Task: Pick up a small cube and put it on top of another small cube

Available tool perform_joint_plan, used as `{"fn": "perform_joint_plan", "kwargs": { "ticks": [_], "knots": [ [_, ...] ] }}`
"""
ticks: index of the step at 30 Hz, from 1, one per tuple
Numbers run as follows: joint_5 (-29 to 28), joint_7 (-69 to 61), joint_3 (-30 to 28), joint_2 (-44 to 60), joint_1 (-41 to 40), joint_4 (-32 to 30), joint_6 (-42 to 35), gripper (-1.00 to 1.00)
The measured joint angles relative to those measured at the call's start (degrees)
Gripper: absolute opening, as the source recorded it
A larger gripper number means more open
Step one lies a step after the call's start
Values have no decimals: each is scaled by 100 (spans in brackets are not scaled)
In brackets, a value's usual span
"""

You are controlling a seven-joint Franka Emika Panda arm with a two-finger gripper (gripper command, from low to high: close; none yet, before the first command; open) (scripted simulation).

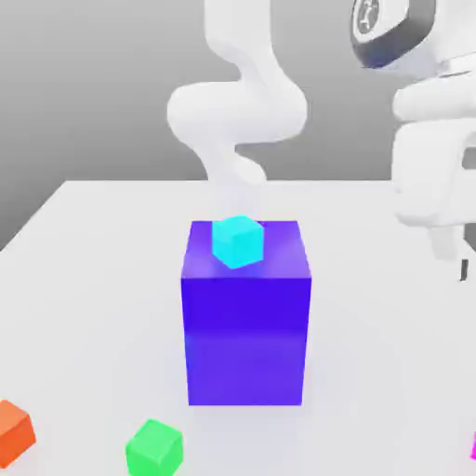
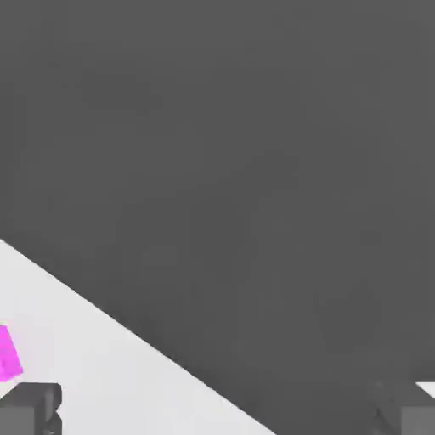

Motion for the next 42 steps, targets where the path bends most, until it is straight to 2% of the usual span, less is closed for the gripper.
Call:
{"fn": "perform_joint_plan", "kwargs": {
  "ticks": [10, 14, 15, 21, 26, 38, 42],
  "knots": [
    [-394, -429, 373, 2074, 568, 241, 462, 0],
    [-693, -284, 139, 2905, 838, 425, 980, 0],
    [-757, -241, 75, 3062, 892, 463, 1094, -100],
    [-785, -223, 46, 3140, 915, 483, 1148, -100],
    [-432, -451, 314, 2384, 676, 279, 600, -100],
    [695, 437, -1101, 960, -1051, -1032, 607, -100],
    [1128, 692, -1610, 1093, -1664, -1280, 1027, -100]
  ]
}}
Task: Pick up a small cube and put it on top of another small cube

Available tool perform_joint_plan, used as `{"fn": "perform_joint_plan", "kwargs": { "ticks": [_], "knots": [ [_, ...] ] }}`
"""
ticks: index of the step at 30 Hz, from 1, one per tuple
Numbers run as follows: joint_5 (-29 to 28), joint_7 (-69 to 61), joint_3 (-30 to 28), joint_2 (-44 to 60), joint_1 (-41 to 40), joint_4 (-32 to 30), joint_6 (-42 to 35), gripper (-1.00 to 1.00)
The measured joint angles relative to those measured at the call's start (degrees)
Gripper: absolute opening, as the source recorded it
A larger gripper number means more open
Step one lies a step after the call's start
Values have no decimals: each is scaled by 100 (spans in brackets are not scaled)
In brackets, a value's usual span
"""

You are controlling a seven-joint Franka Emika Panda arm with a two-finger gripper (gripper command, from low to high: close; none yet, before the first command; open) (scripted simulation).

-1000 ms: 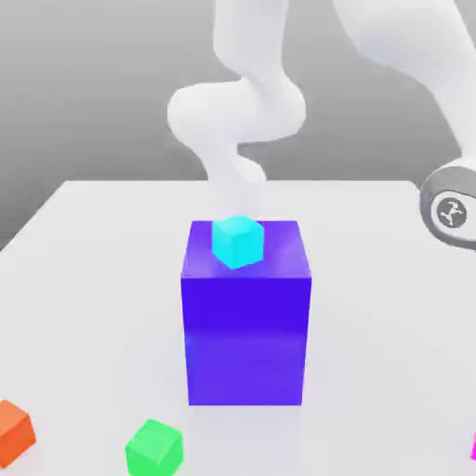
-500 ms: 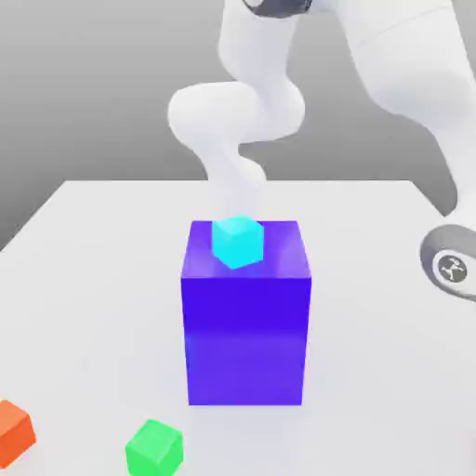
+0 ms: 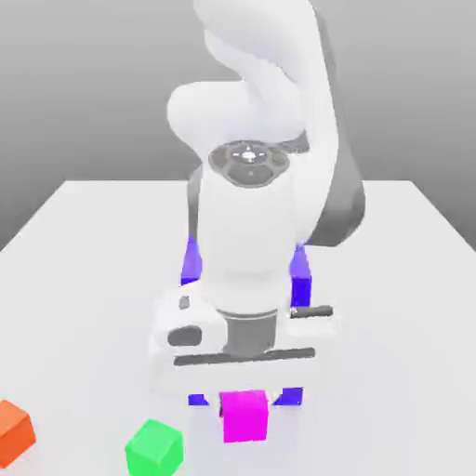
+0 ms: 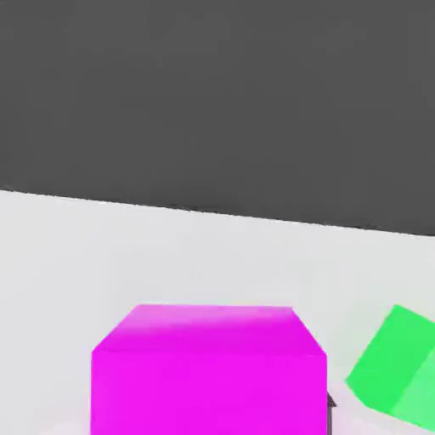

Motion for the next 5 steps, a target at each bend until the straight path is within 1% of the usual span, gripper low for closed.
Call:
{"fn": "perform_joint_plan", "kwargs": {
  "ticks": [1, 2, 5],
  "knots": [
    [108, 16, -57, 218, -132, -4, 227, -100],
    [167, 21, -87, 337, -195, -5, 350, 100],
    [167, 21, -87, 337, -195, -5, 350, 100]
  ]
}}
